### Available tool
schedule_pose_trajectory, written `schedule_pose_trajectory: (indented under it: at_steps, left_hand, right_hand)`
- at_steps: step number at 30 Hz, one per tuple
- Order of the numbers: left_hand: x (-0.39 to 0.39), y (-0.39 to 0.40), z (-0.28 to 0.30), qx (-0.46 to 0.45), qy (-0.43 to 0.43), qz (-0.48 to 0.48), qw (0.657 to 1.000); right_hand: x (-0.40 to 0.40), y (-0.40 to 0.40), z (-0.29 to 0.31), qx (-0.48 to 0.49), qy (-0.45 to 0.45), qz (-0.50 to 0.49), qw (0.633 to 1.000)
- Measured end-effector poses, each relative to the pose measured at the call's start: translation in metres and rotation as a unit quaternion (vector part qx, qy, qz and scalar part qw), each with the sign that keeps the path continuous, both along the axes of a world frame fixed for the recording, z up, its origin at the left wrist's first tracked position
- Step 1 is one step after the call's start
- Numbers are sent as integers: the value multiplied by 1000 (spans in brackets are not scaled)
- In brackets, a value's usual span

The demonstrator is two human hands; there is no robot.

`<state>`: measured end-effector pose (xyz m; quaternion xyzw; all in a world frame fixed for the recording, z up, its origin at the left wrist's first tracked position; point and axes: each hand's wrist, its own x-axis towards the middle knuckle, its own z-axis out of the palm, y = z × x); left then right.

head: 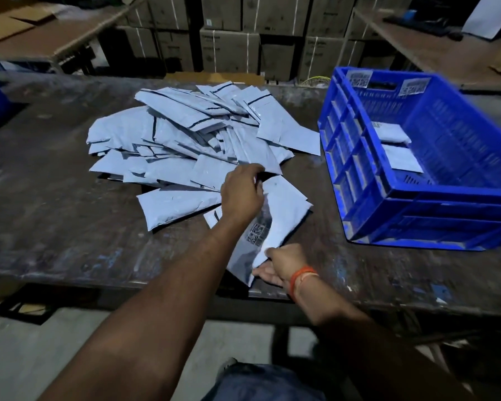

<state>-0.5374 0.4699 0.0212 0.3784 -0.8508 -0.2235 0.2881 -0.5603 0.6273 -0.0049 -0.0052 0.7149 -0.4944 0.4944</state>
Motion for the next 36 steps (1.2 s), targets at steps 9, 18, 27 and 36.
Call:
schedule_pose_trajectory:
  at_steps: [9,18,27,36]
  left_hand:
    - [32,19,-40,19,-92,-54,994]
    - [25,48,-49,-4,-70,-130,989]
    - [48,61,-56,-112,-59,-55,990]
    - [57,85,-59,-104,-150,-44,982]
  right_hand:
    - [9,-3,14,-48,168,64,983]
    - [-81,26,-15,50,628,124,767]
    - [-77,55,-34,81,691,115,709]
    - [-43,19,-37,70,706,311,632]
